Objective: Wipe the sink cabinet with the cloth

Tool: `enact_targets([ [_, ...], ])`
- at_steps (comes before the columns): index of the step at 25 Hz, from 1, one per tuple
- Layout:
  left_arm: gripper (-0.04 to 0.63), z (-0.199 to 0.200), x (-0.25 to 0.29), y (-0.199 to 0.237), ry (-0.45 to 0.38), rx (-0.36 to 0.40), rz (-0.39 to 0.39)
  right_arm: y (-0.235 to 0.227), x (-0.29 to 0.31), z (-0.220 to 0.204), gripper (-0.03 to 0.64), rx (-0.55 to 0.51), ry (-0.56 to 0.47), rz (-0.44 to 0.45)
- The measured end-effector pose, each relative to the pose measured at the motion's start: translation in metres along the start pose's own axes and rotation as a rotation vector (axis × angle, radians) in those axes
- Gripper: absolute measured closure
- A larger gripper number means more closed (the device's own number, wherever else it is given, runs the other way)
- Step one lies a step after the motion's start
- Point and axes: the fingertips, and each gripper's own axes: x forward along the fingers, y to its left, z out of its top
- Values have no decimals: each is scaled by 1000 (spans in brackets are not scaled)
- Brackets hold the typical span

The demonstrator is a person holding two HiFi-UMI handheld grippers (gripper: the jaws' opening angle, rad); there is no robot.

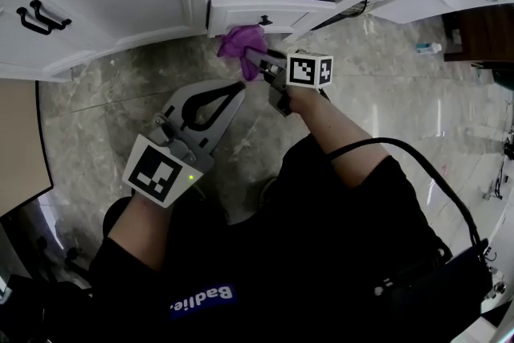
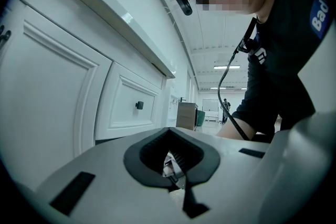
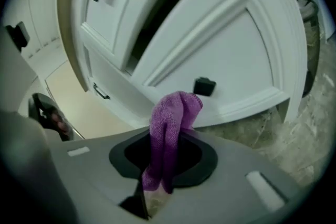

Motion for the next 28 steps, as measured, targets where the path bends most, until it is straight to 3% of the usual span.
enact_targets([
  [5,591,3,7,-3,-4,-11,-18,46,-45,62,538,-70,-196,134],
  [9,591,0,8,-3,0,-9,-23,12,-54,86,539,-6,-315,80],
  [15,591,-5,5,-2,7,-39,-18,-47,-36,52,538,141,-295,-19],
  [21,591,-5,2,-3,11,-34,-22,-54,-26,40,538,123,-282,-7],
  [28,591,-9,1,-2,19,-41,-21,-89,-16,17,540,146,-203,-124],
])
